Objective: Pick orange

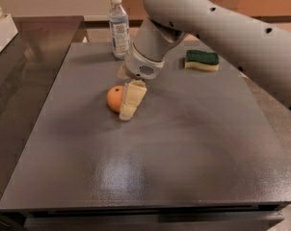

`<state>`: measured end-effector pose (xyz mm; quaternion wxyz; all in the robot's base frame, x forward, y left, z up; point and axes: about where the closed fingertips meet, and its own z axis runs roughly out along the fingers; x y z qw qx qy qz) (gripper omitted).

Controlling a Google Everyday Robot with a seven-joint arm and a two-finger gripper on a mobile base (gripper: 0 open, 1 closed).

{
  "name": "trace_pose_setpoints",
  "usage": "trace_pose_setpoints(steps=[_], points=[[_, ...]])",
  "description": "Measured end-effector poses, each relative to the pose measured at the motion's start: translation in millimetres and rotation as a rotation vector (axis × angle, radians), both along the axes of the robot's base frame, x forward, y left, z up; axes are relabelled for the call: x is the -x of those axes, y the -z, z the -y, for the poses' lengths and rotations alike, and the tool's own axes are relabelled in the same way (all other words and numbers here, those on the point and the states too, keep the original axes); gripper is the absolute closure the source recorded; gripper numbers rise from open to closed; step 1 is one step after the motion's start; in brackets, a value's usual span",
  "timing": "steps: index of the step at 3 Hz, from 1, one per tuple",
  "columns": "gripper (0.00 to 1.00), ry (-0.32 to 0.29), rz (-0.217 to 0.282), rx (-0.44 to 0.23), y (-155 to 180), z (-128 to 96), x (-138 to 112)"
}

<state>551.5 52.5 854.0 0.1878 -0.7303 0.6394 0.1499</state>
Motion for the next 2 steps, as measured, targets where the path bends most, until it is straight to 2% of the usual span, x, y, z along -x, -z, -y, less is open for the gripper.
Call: trace_pose_setpoints(steps=[2], points=[[0.65,-0.002,-0.012,-0.012,-4.0,-1.9,-2.4]])
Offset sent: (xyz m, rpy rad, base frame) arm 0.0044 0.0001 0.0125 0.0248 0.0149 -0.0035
